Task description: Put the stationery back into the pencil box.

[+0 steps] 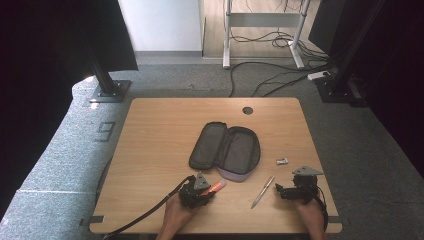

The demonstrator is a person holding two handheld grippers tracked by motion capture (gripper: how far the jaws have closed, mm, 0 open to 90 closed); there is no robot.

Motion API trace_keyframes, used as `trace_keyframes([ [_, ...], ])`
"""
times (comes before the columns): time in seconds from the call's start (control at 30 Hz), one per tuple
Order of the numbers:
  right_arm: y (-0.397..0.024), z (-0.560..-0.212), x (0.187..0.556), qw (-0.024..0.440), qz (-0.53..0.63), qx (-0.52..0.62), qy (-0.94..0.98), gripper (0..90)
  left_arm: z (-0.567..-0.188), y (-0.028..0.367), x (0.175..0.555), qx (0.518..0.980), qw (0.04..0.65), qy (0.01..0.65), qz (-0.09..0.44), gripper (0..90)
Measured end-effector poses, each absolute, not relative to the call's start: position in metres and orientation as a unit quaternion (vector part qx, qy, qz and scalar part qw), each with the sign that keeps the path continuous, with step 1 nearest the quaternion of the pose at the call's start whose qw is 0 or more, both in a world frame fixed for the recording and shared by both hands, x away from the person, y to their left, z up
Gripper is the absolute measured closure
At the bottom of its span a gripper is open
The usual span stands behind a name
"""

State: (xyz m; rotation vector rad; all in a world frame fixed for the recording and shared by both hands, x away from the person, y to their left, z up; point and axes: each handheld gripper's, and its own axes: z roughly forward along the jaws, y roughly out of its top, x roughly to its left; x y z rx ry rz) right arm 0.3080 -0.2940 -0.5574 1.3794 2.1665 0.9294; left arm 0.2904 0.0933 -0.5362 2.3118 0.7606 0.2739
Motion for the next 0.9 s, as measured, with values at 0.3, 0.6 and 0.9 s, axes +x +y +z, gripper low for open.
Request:
trace_keyframes([
  [0.3, -0.294, -0.557, 0.308, 0.204, 0.333, 0.494, 0.777, 0.0, -0.522, 0.098, 0.285, 0.881, 0.365, 0.289, 0.090, 66.6],
  [0.6, -0.294, -0.557, 0.308, 0.204, 0.333, 0.494, 0.777, 0.0, -0.509, 0.102, 0.286, 0.872, 0.382, 0.293, 0.088, 66.5],
  [0.9, -0.294, -0.557, 0.308, 0.204, 0.333, 0.494, 0.777, 0.0, -0.493, 0.104, 0.289, 0.870, 0.386, 0.289, 0.097, 66.6],
])
